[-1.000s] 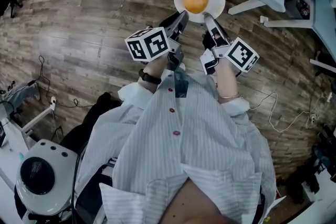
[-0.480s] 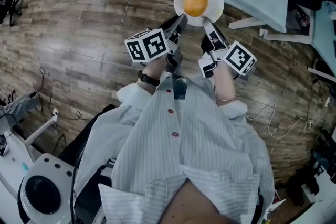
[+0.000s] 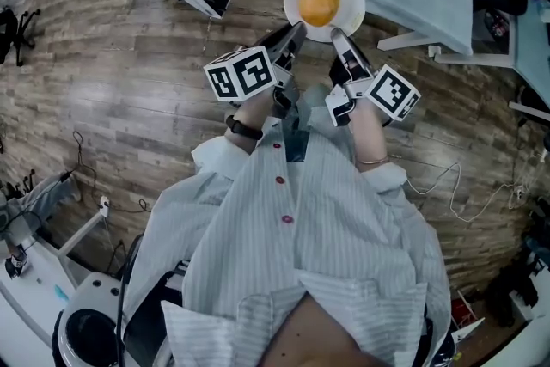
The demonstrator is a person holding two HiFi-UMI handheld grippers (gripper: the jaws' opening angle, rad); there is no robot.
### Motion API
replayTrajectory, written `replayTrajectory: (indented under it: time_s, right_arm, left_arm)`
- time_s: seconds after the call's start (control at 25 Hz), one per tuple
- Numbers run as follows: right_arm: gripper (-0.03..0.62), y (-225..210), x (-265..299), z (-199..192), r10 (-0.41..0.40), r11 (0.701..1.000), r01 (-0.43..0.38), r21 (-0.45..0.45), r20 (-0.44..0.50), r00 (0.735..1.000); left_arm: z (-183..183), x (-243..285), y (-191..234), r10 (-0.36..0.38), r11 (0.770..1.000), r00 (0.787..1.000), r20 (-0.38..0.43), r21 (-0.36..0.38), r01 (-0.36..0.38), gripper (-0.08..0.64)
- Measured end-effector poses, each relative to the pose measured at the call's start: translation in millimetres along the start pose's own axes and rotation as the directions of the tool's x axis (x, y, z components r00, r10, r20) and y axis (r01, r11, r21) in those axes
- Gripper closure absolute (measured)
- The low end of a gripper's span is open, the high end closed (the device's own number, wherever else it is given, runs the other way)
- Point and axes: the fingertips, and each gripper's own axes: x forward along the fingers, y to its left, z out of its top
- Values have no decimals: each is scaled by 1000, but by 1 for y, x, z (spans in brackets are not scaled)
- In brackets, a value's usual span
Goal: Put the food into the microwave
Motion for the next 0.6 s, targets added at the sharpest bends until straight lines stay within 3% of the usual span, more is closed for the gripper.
replayTrajectory:
  time_s: [0.32, 0.6]
  right_arm:
    - [538, -27, 22, 18, -24, 998, 24, 58, -11, 1000]
    - [538, -41, 56, 54, -13, 998, 16, 54, -44, 999]
  left_arm:
    - [10, 33, 15, 18, 1000, 1000, -17, -13, -18, 494]
    - [37, 71, 25, 38, 999, 999, 13, -34, -37, 494]
